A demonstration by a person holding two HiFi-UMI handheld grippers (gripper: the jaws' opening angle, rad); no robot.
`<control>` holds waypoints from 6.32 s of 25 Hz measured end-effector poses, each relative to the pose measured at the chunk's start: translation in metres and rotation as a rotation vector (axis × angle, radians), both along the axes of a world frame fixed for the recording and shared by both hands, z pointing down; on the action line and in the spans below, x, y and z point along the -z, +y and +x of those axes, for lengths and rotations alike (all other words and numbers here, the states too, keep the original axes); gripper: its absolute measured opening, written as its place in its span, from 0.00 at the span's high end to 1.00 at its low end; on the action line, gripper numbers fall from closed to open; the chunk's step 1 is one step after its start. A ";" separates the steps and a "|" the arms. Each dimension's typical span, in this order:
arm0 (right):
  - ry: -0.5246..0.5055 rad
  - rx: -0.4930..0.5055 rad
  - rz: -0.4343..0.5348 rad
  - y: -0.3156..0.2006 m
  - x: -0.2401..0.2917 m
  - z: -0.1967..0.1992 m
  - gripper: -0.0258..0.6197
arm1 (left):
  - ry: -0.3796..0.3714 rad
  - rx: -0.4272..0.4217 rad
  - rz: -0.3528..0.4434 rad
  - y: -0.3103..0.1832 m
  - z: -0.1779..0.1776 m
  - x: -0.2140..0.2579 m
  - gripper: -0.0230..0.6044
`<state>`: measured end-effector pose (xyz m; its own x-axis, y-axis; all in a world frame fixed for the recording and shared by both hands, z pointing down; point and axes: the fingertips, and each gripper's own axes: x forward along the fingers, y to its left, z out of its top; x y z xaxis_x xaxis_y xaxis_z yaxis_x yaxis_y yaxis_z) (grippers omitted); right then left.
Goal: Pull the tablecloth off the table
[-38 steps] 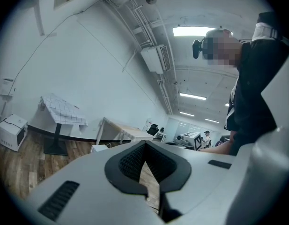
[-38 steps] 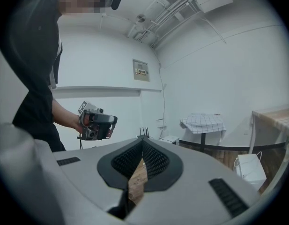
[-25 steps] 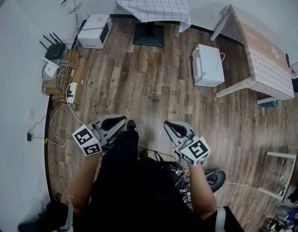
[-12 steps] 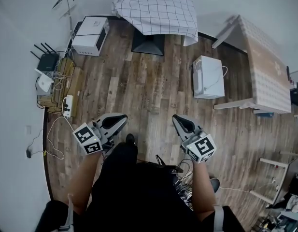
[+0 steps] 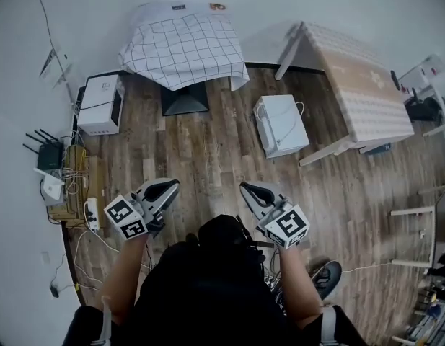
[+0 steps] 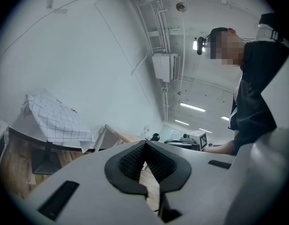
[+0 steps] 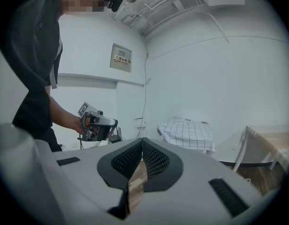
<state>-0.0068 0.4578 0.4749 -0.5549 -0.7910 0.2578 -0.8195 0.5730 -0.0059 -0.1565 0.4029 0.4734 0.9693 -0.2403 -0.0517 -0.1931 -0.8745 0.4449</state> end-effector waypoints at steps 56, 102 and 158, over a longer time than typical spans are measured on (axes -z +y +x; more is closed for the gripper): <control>-0.021 0.224 -0.016 -0.404 0.004 0.044 0.93 | -0.056 0.245 0.069 -0.374 0.020 0.011 0.95; -0.100 0.413 -0.027 -0.803 -0.035 0.127 0.83 | -0.513 0.250 0.102 -0.721 0.146 -0.030 0.94; 0.416 0.367 -0.477 -0.914 -0.251 0.079 0.47 | -1.007 -0.172 0.135 -0.858 0.133 -0.251 0.41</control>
